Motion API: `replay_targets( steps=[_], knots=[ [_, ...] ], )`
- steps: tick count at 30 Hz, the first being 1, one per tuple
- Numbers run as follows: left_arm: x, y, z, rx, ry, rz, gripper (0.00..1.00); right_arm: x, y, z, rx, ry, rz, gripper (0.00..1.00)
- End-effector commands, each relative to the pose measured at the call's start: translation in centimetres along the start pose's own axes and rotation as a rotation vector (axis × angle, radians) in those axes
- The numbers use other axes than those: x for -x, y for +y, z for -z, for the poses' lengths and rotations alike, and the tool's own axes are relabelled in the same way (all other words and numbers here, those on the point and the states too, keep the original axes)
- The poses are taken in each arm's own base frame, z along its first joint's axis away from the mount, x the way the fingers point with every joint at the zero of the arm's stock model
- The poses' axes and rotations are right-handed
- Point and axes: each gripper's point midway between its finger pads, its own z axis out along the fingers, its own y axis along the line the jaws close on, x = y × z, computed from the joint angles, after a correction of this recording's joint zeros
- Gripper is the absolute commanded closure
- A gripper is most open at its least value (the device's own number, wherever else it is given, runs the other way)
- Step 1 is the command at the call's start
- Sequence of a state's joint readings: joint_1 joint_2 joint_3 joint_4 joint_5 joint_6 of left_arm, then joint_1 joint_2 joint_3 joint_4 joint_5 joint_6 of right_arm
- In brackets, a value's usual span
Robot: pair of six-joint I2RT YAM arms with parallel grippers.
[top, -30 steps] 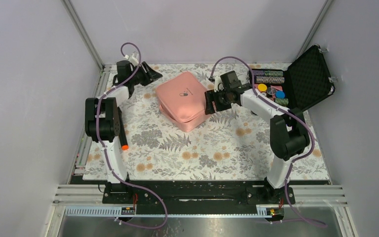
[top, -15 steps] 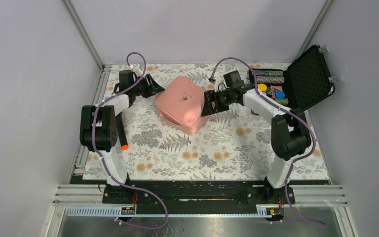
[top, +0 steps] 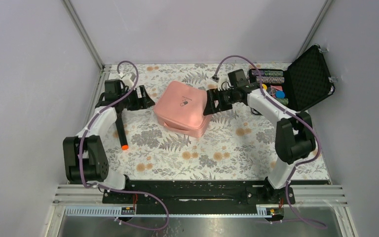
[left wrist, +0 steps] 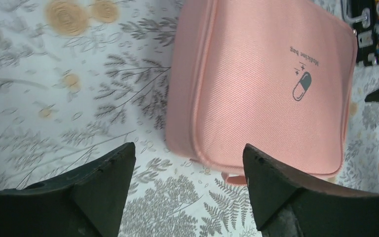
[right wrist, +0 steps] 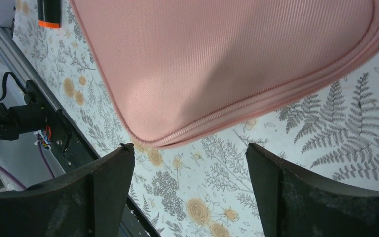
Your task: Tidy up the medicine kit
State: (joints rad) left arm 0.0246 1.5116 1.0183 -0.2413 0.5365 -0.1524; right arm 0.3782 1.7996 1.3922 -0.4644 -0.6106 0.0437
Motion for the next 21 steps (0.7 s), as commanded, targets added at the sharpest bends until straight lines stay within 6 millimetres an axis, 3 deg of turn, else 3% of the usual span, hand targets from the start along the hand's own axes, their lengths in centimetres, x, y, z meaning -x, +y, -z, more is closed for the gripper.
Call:
replay_targets(
  steps=[1,4,9,17,21],
  knots=[
    [-2.0,1.7,1.8,0.019,-0.005,0.283,0.21,0.4,2.1,1.9,0.052,-0.075,0.021,0.10],
    [-4.0,1.2,0.8,-0.096,-0.003,0.496,0.21,0.4,1.8,1.7,0.050,-0.067,0.011,0.10],
    [-5.2,-0.1,-0.8,-0.198,0.078,0.613,0.24,0.5,1.7,1.1,0.060,-0.052,-0.008,0.10],
    [-4.7,-6.0,-1.4,-0.373,0.104,0.534,0.25,0.1,0.8,0.0,0.054,-0.028,-0.013,0.10],
    [-4.9,-8.0,-2.1,-0.407,0.143,0.517,0.25,0.3,0.8,-0.2,0.060,-0.024,-0.020,0.10]
  ],
)
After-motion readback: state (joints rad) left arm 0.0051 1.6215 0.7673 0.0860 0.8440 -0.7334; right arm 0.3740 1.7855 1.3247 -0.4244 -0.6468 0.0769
